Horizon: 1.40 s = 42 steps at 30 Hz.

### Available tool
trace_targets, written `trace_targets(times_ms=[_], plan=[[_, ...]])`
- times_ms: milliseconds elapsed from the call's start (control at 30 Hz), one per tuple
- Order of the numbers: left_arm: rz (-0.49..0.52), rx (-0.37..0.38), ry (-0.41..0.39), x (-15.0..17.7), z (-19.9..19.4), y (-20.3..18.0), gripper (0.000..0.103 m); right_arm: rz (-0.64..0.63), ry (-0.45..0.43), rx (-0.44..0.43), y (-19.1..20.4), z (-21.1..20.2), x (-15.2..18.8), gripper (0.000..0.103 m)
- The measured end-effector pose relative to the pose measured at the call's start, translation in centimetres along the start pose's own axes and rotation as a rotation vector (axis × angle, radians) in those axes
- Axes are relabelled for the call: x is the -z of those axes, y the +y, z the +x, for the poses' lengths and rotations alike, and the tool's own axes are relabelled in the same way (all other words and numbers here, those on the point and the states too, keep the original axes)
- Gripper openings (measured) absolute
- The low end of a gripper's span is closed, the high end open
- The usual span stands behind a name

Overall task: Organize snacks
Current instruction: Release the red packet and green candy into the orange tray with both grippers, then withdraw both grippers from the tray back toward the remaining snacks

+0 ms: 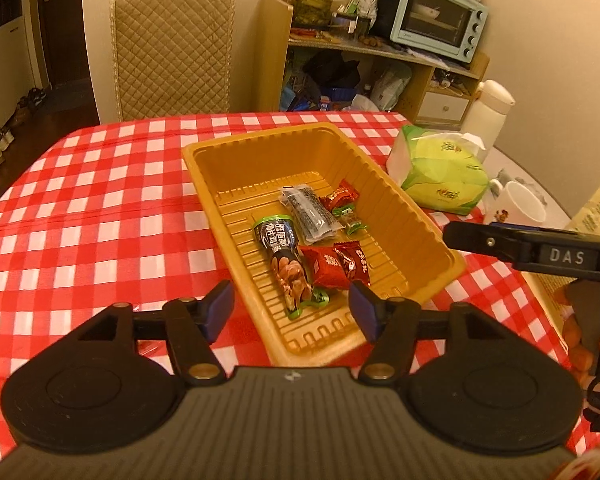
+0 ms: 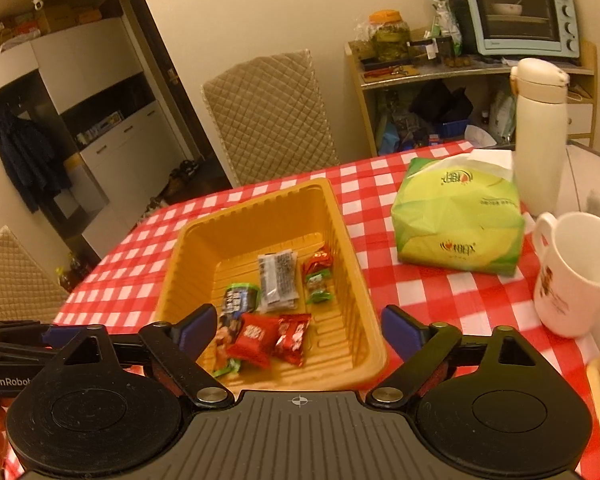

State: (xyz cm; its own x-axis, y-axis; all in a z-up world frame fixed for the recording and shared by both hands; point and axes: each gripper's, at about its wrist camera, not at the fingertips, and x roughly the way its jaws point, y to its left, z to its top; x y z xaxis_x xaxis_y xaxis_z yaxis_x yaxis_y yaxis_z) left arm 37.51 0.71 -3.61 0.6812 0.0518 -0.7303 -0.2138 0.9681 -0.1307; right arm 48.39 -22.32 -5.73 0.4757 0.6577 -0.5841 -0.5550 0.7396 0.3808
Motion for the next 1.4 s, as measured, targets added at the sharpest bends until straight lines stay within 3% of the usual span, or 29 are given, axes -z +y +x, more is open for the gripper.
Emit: trace_targets(times_ms=[67,533,1067,1400], plan=[[0.001,-0.001,-0.010,0.6,-1.3,0.2,0.068,0.002,-0.005,0.006,0.5,-1.2,0.5,0.093],[-0.018,-0.021,-0.019,6.9,-10.4,3.7,0.076,0.019,0.016,0.091,4.7,-9.3,6.9,0.096],[-0.017,-0.029,0.043,17.1,-18.9,8.1,0.076,0.059,0.100,0.156,11.2,-15.1,16.3,0.096],[-0.001,-0.009,0.067,21.4,-22.2,9.4,0.076,0.050,0.136,0.170,15.5,-17.5,21.4,0.096]])
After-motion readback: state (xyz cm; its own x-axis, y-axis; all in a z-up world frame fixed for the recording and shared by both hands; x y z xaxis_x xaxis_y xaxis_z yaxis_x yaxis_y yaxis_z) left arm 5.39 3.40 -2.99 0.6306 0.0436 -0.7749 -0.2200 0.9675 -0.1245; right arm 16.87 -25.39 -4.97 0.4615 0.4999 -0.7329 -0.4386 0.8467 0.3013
